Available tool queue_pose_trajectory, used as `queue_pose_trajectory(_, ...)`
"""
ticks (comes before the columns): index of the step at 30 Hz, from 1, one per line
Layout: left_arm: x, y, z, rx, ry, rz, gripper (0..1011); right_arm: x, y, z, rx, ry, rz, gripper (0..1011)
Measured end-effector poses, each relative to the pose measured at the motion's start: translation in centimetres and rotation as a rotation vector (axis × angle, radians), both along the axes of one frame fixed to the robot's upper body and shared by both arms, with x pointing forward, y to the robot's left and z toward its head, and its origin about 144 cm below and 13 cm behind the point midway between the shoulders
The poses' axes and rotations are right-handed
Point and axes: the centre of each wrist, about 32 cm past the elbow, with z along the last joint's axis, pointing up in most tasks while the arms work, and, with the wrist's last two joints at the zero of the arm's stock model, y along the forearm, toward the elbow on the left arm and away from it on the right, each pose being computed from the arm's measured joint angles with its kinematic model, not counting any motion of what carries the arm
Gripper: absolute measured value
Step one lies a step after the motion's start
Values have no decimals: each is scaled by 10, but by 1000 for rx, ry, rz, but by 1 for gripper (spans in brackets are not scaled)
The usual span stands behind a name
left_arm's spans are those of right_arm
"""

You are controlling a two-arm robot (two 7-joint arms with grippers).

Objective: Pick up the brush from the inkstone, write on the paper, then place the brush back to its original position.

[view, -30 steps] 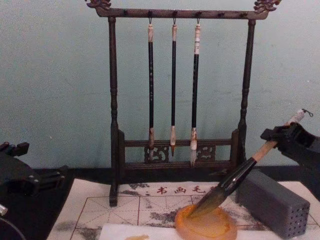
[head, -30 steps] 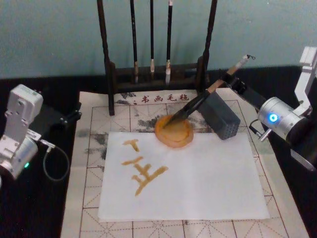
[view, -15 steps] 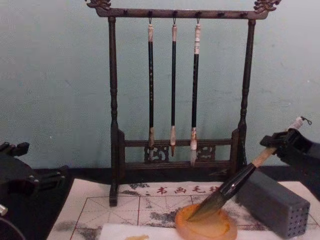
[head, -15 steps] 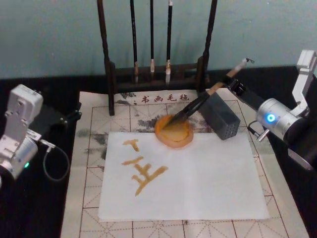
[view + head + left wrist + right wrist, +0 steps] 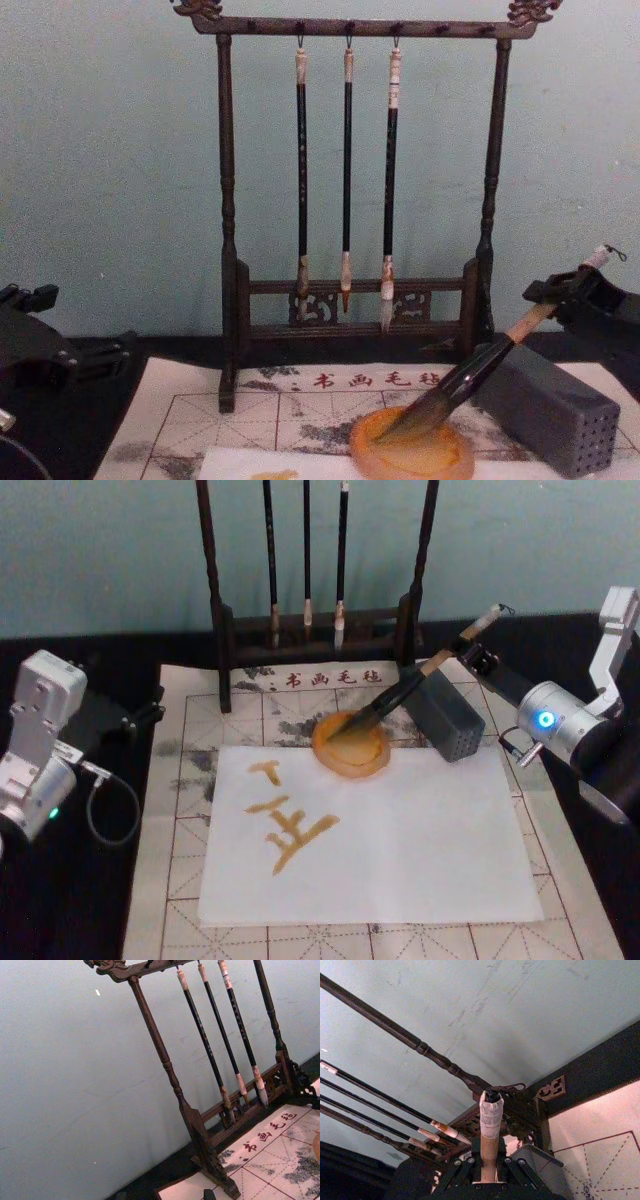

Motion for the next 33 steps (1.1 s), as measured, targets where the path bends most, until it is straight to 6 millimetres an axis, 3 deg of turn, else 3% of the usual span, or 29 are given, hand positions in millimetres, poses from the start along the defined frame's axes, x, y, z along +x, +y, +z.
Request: queue_pose_trajectory(33, 0, 0, 0, 0, 0, 0, 1001, -8, 3, -2, 26, 22, -49, 179)
